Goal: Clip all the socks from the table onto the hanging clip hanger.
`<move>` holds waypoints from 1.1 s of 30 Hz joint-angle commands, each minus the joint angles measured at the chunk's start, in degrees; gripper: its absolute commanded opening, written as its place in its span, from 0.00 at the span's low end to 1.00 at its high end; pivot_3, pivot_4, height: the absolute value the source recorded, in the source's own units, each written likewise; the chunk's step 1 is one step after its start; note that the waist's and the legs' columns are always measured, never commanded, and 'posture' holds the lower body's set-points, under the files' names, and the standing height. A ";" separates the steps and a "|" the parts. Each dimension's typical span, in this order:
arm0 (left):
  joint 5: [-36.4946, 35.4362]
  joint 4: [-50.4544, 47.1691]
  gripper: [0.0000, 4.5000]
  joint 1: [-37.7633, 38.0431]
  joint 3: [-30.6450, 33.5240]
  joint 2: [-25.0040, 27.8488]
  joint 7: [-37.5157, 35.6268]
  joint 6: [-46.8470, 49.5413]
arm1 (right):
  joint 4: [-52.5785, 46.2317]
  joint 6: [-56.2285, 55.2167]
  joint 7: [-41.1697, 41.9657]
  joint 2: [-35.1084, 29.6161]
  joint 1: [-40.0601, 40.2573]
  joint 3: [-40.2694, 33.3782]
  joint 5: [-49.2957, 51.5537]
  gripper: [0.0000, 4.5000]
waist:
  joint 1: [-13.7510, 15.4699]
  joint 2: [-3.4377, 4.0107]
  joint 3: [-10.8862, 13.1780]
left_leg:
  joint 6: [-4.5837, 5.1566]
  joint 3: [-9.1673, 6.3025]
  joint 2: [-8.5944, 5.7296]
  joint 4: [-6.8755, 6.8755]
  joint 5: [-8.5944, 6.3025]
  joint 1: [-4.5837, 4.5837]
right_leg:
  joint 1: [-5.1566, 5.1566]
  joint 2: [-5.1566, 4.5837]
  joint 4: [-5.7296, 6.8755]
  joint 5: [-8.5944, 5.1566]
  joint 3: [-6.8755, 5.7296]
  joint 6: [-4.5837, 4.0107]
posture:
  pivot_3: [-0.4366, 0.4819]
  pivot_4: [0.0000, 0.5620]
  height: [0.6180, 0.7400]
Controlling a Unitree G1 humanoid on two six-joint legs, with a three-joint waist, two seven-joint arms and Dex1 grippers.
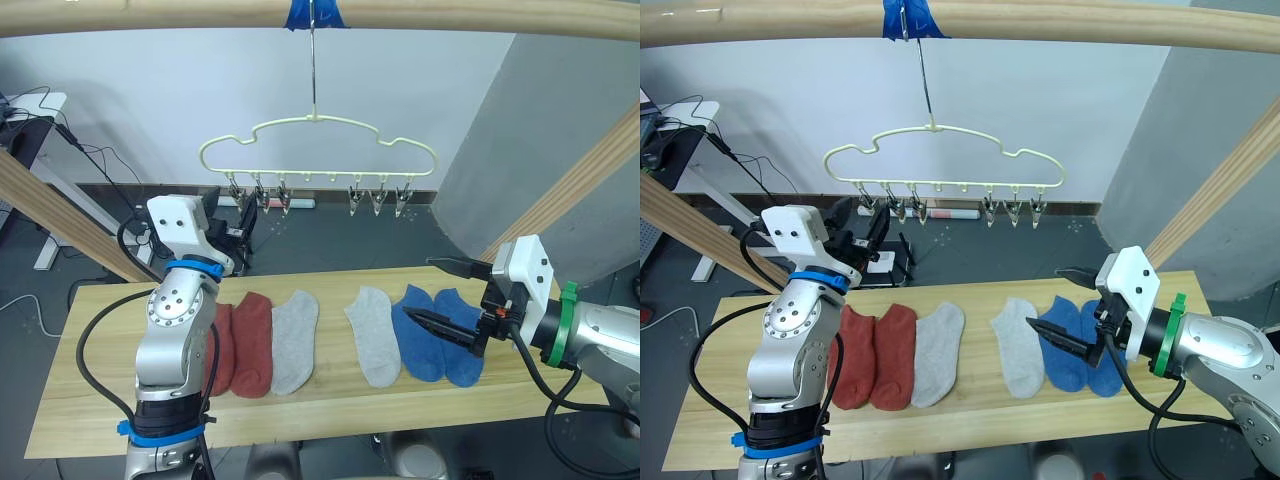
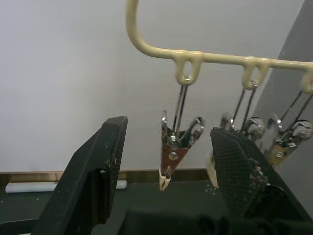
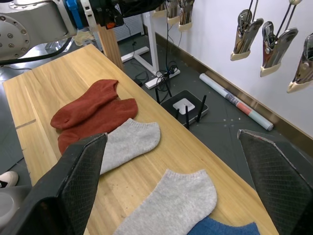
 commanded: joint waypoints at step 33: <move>1.74 -3.20 0.00 -0.65 0.45 1.00 1.97 -0.31 | -0.98 0.31 0.02 -0.07 -0.19 -0.87 1.90 1.00 | 0.04 0.00 0.00 | 0.00 -0.01 0.00 0.02 0.00 0.01 | 0.00 0.00 0.06 0.01 0.00 -0.01 | 0.17 0.54 1.00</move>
